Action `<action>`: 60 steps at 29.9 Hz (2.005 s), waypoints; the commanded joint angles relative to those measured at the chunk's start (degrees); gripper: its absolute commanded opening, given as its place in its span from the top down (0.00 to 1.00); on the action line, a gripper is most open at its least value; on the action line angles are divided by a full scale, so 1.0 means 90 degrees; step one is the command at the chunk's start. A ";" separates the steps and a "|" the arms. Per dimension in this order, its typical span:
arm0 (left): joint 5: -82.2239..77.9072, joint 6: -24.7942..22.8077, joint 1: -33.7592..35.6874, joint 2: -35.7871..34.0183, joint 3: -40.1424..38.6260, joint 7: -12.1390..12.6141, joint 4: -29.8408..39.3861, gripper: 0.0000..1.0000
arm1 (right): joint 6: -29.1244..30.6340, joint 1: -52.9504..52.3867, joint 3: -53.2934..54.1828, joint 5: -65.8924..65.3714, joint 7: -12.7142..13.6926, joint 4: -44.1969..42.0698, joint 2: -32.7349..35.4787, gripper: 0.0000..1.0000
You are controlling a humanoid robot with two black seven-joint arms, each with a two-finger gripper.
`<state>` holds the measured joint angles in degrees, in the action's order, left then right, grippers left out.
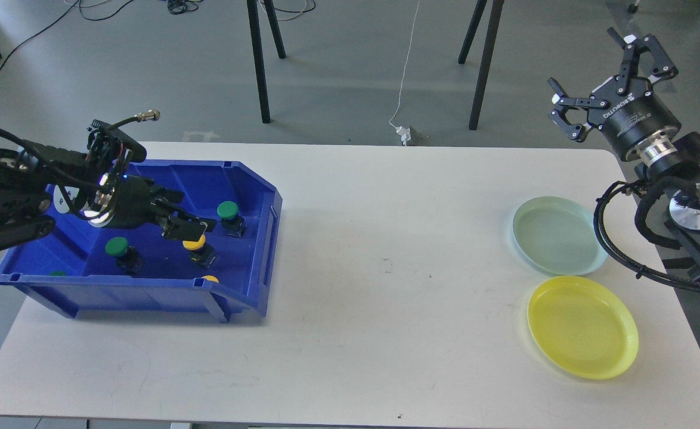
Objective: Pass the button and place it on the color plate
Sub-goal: 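Grasp a dark button in the bin with the left gripper, then lift the button out and extend it toward the right gripper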
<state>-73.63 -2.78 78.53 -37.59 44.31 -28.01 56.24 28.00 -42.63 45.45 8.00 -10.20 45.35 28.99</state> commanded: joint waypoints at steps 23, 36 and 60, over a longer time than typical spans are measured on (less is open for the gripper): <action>0.0017 -0.0091 -0.0991 0.0417 -0.0295 0.0001 -0.1004 0.27 | 0.0000 0.0098 -0.0001 0.0000 0.0001 -0.0048 0.0011 0.00; 0.0017 -0.0111 -0.1226 0.0583 -0.0305 0.0001 -0.1454 0.49 | 0.0000 0.0224 -0.0001 0.0000 -0.0009 -0.0048 0.0001 0.00; 0.0211 -0.1692 -0.1098 -0.1994 -0.3876 0.0001 0.1259 0.98 | 0.0000 0.0488 0.0097 0.0009 -0.0262 0.0088 0.0284 0.00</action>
<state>-73.59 -15.00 69.33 -51.41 17.80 -27.99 62.37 28.00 -38.49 46.04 8.06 -11.55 45.80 31.28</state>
